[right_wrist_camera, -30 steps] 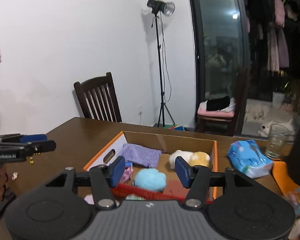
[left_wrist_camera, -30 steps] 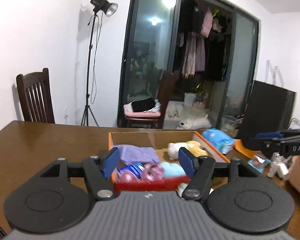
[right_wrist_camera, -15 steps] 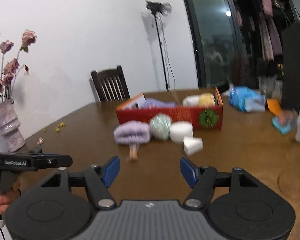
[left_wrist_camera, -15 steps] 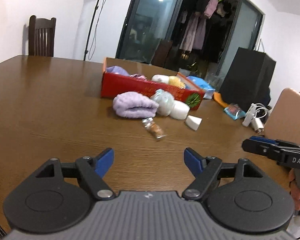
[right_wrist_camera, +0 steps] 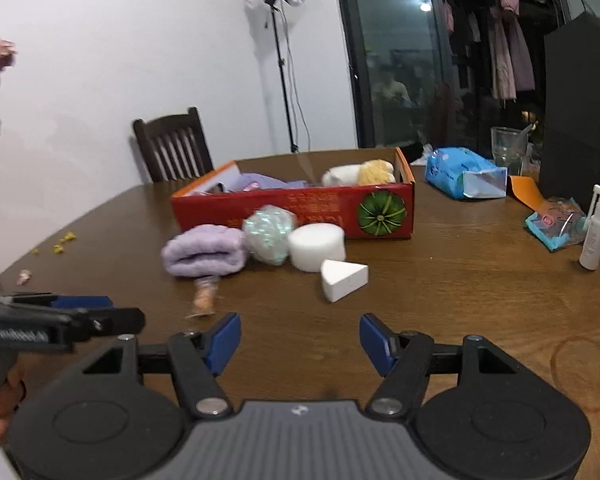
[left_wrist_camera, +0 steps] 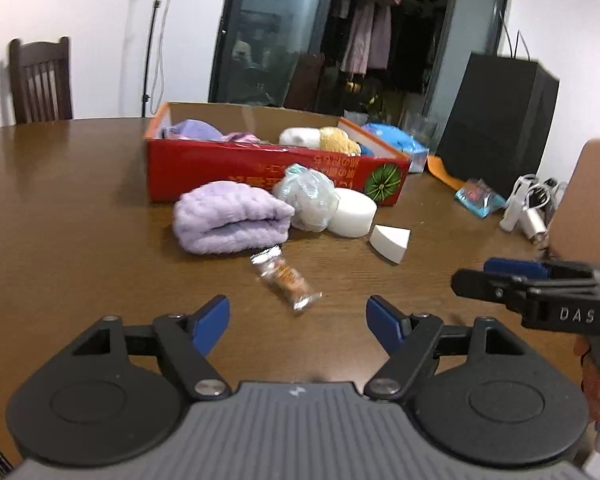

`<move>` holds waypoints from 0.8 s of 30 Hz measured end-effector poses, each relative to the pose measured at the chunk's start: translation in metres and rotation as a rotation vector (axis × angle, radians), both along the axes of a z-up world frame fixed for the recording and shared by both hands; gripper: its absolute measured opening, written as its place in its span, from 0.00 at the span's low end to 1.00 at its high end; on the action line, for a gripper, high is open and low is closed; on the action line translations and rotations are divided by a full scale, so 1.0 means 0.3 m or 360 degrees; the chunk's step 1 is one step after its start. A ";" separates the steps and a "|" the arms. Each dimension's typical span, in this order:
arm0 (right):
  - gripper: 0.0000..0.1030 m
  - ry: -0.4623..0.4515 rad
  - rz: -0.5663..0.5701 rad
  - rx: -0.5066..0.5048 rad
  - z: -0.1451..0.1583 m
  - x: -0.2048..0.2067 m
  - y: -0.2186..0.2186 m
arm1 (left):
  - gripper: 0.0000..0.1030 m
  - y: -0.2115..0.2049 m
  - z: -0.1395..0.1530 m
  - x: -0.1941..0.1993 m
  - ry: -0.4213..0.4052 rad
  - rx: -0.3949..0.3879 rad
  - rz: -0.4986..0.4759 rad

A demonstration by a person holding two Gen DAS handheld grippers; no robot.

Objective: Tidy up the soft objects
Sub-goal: 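Grasp the snack wrapper with the left tool while the right tool grasps the white wedge sponge, then carry both items to the box and open the left tool over it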

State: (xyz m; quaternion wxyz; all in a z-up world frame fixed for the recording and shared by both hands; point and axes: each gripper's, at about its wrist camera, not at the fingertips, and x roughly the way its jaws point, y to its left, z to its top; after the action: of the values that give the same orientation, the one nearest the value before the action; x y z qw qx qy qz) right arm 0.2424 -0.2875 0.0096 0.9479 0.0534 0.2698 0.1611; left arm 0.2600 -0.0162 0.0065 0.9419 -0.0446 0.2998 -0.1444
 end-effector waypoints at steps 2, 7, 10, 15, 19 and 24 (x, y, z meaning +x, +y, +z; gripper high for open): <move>0.63 0.0023 0.0003 0.0004 -0.017 0.069 0.004 | 0.68 -0.023 -0.025 0.076 0.0055 0.0002 0.0002; 0.57 0.0113 -0.0017 0.0003 -0.061 0.245 0.026 | 0.40 -0.035 -0.068 0.211 0.0132 -0.0080 0.0018; 0.51 0.0145 -0.0047 0.0011 -0.081 0.320 0.032 | 0.17 -0.027 -0.086 0.226 0.0092 -0.0072 0.0041; 0.30 0.0128 -0.0082 0.0033 -0.109 0.352 0.018 | 0.15 -0.005 -0.088 0.232 0.0112 -0.0155 0.0012; 0.29 0.0129 -0.0075 0.0056 -0.113 0.355 0.011 | 0.14 -0.011 -0.086 0.233 0.0114 -0.0162 -0.0013; 0.29 0.0151 -0.0072 0.0089 -0.116 0.363 0.002 | 0.14 -0.018 -0.086 0.233 0.0114 -0.0161 -0.0018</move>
State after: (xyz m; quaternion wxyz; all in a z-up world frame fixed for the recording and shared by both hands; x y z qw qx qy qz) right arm 0.3512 -0.2868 -0.0252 0.9355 0.0935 0.3084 0.1445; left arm 0.3299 -0.0214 -0.0192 0.9263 -0.0956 0.3260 -0.1630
